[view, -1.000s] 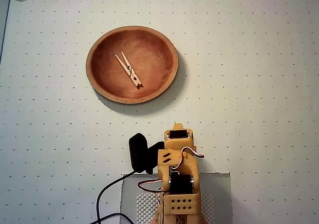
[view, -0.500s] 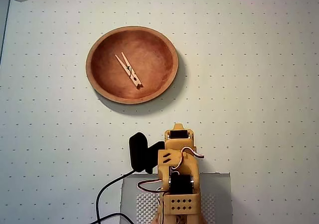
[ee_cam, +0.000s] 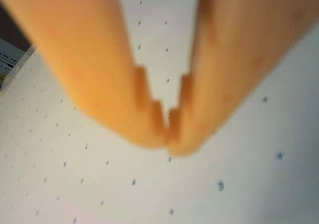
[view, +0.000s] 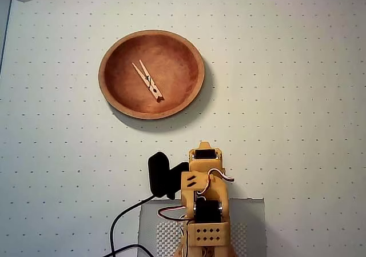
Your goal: Grasp a clothespin and put it in the bowl.
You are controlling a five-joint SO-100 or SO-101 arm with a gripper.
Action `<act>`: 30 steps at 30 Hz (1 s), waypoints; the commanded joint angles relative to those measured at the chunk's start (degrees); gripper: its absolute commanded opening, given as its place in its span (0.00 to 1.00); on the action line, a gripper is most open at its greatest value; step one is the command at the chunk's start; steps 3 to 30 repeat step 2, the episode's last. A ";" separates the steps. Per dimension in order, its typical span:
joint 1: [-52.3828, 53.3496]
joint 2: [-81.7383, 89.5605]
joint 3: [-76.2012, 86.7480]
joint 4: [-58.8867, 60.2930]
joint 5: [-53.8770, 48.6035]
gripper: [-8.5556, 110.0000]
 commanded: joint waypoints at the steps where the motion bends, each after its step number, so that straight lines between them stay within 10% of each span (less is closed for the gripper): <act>1: -0.09 0.79 -1.05 -0.18 -0.44 0.05; 30: -0.09 0.79 -1.05 -0.18 -0.44 0.05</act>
